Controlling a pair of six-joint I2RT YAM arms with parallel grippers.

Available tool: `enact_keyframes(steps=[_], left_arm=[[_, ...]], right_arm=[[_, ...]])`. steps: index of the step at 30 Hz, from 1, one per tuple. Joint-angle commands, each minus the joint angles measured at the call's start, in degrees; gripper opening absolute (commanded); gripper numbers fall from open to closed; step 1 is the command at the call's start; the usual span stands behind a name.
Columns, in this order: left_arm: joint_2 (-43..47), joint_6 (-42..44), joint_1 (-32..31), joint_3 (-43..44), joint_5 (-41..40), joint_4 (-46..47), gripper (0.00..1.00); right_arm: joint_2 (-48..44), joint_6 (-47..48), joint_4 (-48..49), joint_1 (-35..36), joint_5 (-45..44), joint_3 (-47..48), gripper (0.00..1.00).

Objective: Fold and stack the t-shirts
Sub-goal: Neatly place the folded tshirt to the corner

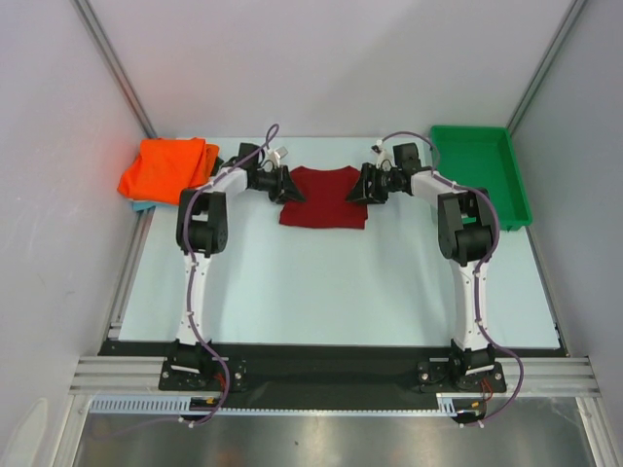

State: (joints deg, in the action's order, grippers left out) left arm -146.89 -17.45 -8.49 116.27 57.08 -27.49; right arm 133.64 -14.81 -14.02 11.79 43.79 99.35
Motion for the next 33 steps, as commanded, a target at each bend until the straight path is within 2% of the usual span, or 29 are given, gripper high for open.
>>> enact_keyframes(steps=[1,3,4,8,10,11,15,18,21,25,33], left_arm=[[0.5,-2.1,-0.9,0.9,3.0,3.5,0.18],[3.9,-1.3,-0.7,0.2,3.0,2.9,0.08],[5.1,-0.3,-0.7,0.0,2.6,0.6,0.00],[11.5,13.7,-0.6,1.1,-9.1,-11.0,0.00],[14.3,17.3,-0.6,1.0,-12.5,-16.3,0.01],[15.2,21.8,-0.5,0.7,-14.5,-17.7,0.00],[16.8,28.3,0.1,3.6,-24.1,-26.8,0.00],[21.0,30.2,2.0,0.8,-30.3,-26.5,0.00],[23.4,34.1,3.7,1.6,-39.2,-27.6,0.00],[24.6,39.2,4.7,3.1,-50.4,-27.5,0.00],[24.3,47.6,4.5,8.0,-66.3,-22.4,0.00]], right_arm=[[-3.5,3.6,-2.1,0.2,-3.5,-1.5,0.59],[-6.5,5.6,-3.0,-0.4,-4.1,-1.4,0.60],[-7.9,6.9,-3.5,-0.5,-4.4,-0.7,0.60],[-13.4,12.8,-6.8,-1.8,-9.3,0.1,0.61],[-16.1,14.0,-7.0,-2.9,-10.6,-0.8,0.61],[-16.8,14.1,-7.1,-3.3,-10.8,-2.3,0.62],[-19.1,14.6,-8.0,-4.8,-11.4,-5.2,0.62],[-20.3,16.2,-8.0,-5.4,-10.7,-6.4,0.62],[-20.7,17.1,-8.2,-5.6,-9.9,-6.4,0.62],[-20.4,15.3,-7.2,-6.6,-8.4,-6.6,0.62],[-17.8,11.5,-4.1,-8.1,-6.4,-6.1,0.61]])
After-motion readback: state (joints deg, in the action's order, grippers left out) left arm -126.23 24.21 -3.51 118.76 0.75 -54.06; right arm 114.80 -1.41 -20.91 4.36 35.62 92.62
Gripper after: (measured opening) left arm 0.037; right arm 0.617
